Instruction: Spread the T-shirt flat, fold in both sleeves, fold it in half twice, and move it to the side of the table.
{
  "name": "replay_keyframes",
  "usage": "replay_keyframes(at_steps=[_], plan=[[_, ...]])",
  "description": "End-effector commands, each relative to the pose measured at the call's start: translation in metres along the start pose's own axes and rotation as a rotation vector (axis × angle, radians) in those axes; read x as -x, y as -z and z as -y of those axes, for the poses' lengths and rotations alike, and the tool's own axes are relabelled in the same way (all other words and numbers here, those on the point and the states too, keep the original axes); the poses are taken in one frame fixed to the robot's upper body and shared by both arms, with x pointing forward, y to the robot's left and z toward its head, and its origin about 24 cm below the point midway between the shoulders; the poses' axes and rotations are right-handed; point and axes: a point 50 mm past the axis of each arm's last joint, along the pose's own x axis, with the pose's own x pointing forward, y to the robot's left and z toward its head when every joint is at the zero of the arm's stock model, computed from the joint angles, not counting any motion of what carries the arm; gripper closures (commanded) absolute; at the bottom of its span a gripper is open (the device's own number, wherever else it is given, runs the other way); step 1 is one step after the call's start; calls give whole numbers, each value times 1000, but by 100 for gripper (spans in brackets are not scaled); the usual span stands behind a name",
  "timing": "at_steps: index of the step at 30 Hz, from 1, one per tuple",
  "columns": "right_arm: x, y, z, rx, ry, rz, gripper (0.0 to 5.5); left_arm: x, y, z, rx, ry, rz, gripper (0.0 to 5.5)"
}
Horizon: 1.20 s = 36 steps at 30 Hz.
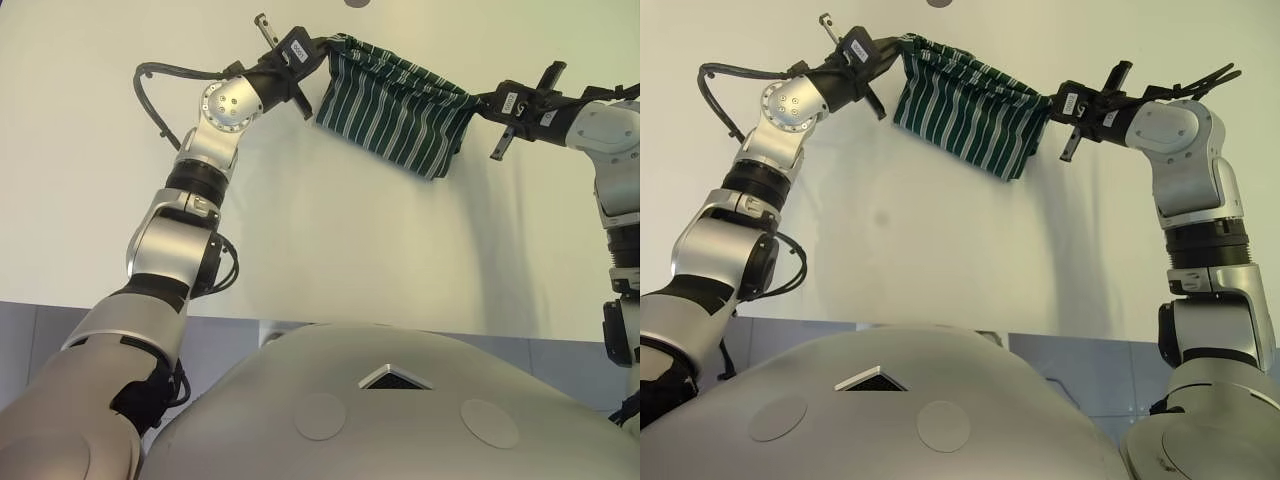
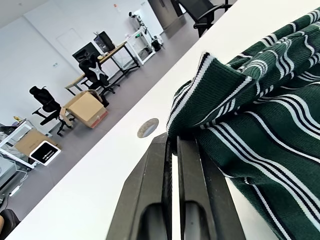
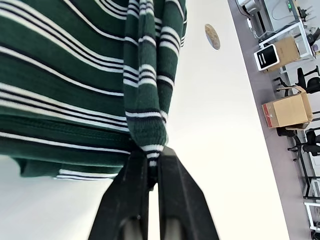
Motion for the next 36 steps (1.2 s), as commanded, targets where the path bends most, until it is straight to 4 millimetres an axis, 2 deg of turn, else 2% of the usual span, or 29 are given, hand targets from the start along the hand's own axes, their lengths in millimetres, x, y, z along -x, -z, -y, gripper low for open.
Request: replay_keyframes(at_steps=[1, 6, 10, 14, 16, 18, 24, 28, 30, 32, 34, 35, 36], plan=[[6, 6, 13, -24, 52, -48, 548, -4, -6, -13, -13, -51, 4, 550], [-4, 22, -2, -41, 5, -120, 548, -18, 7, 10, 83, -15, -92, 550], [-17, 21, -15, -53, -24, -121, 548, -26, 19, 34, 151, 7, -197, 550], [-27, 19, -12, -106, 26, -123, 548, -26, 30, 45, 161, -19, -305, 550], [-32, 23, -8, -198, 84, -129, 548, -25, 34, 46, 205, -50, -339, 498], [-34, 28, -1, -331, 162, -121, 486, -23, 35, 35, 304, -141, -340, 450], [-41, 41, 10, -855, 288, -28, 372, -11, 34, -7, 567, -389, -265, 346], [-51, 60, -2, -1351, 296, 13, 297, 6, 43, -24, 722, -505, -214, 273], [-54, 68, -7, -1641, 334, 43, 250, 19, 54, -29, 804, -574, -208, 227], [-52, 72, -3, -1884, 395, 120, 209, 35, 67, -32, 908, -643, -199, 187], [-48, 70, 6, -1983, 402, 188, 172, 54, 78, -38, 1004, -730, -179, 151], [-46, 68, 10, -1969, 378, 206, 154, 66, 84, -42, 1037, -777, -170, 133], [-41, 67, 14, -1873, 359, 197, 131, 77, 90, -45, 1066, -819, -164, 110]])
